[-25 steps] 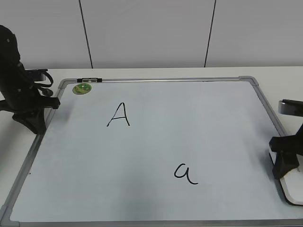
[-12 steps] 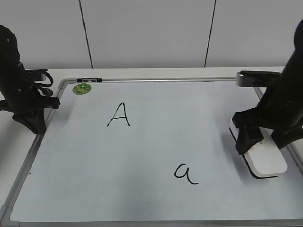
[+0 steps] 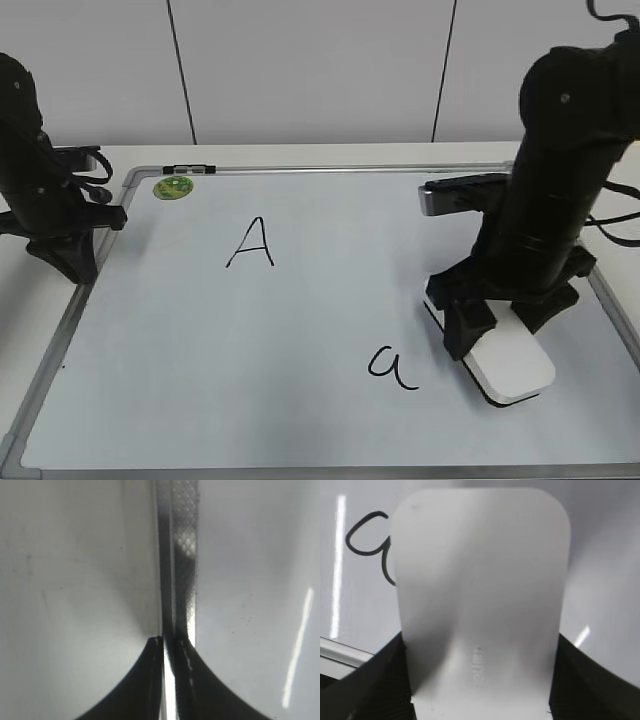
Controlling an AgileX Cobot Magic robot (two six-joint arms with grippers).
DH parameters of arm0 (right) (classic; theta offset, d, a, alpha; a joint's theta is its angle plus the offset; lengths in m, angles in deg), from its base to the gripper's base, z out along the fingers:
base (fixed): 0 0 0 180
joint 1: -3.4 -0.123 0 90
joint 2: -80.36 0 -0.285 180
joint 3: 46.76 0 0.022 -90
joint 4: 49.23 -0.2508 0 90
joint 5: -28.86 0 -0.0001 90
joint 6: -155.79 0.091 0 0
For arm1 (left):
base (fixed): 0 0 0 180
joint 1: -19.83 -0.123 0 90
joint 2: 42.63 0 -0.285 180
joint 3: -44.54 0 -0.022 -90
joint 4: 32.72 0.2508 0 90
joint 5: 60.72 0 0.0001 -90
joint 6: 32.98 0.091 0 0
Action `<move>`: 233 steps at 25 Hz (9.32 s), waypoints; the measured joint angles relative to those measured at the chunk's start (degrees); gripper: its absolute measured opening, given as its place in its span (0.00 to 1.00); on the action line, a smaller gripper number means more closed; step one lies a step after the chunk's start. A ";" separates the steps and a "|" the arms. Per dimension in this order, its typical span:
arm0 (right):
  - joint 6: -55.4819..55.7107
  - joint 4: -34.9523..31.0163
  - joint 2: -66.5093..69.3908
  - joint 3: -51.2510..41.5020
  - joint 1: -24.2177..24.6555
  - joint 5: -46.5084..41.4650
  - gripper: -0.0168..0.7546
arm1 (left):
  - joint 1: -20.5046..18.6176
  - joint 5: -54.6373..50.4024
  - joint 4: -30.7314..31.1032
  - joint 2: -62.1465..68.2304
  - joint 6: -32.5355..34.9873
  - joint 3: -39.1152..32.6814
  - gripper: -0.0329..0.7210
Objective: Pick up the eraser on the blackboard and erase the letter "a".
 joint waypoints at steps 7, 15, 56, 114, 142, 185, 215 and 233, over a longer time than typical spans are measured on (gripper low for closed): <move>1.51 2.30 4.20 6.48 -3.71 -3.05 0.68 | 0.00 0.00 -0.07 0.00 0.00 0.00 0.08; 3.22 4.61 8.05 8.65 -8.27 -2.79 0.68 | 0.00 0.00 -0.07 0.00 0.00 0.00 0.08; 10.48 15.80 16.08 16.34 -16.31 -2.85 0.67 | 0.00 -0.13 -0.25 0.00 0.00 0.00 0.08; 8.72 17.17 10.80 16.54 12.48 -8.82 0.72 | 0.00 -0.13 -0.73 0.00 0.00 0.00 0.08; 5.87 10.97 15.24 18.73 19.27 -3.42 0.74 | 0.00 -0.13 -0.77 0.00 0.20 0.00 0.08; 5.74 8.21 10.21 28.56 19.27 -9.87 0.79 | 0.02 -7.28 4.45 -5.88 -0.71 4.70 0.74; 5.64 0.11 -30.21 0.98 14.44 -10.19 0.79 | 0.12 -5.74 2.41 -53.16 -1.05 -25.24 0.75; 2.40 -0.03 -84.71 -31.56 14.18 -7.54 0.79 | 8.50 -7.99 5.79 -101.53 -1.07 -52.86 0.73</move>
